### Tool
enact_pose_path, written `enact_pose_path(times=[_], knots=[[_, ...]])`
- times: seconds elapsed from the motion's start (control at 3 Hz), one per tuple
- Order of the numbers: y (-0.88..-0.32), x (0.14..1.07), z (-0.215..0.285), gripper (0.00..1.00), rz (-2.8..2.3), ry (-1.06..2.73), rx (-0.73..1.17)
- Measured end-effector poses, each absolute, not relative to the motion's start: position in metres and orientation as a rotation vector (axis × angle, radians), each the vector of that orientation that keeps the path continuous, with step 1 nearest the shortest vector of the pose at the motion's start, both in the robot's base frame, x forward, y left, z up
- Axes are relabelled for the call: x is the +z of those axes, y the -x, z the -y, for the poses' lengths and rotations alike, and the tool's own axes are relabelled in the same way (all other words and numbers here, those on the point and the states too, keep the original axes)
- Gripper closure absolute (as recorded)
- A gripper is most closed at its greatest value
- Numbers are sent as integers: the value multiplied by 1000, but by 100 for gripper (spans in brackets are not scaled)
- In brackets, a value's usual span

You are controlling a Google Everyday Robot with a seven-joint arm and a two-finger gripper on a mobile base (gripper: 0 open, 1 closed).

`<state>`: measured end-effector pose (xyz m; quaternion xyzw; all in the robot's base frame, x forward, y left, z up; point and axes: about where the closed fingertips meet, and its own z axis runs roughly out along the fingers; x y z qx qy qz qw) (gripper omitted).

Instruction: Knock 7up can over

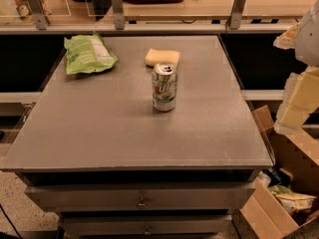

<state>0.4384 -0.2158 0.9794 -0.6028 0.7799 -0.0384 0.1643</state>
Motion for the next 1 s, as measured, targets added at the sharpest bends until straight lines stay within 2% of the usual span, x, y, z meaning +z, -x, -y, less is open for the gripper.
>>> enact_pose_path(times=[0.33,1.0], knots=[[-438,979,216,0,-2223,1718,-109],[-442,957,201,0,-2105,1615,11]])
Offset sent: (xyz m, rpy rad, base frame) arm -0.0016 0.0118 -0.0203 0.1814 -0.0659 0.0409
